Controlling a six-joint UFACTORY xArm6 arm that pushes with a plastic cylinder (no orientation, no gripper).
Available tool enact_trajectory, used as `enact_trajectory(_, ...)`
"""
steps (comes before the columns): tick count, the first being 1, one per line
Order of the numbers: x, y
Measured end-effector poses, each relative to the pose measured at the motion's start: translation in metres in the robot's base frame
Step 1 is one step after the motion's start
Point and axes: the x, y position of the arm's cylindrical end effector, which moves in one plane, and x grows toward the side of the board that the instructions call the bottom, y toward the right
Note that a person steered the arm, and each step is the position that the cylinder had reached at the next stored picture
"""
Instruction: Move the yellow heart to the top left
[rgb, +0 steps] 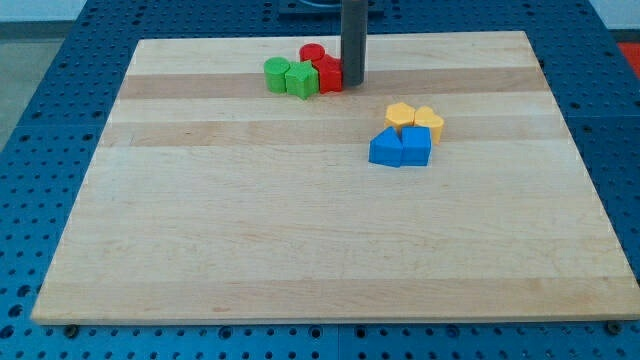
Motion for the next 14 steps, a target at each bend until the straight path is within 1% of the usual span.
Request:
enact_trajectory(1,0.000,0.000)
enact_trajectory(2,0.001,0.017)
enact_trajectory(3,0.012,0.056)
enact_trajectory(5,0.050,0.136)
enact_trajectory(6,0.079,0.148)
enact_trajectory(7,0.105,0.146)
enact_trajectory(8,0.114,0.131)
enact_trajectory(10,0.104,0.113)
enact_trajectory(14,0.103,0.029)
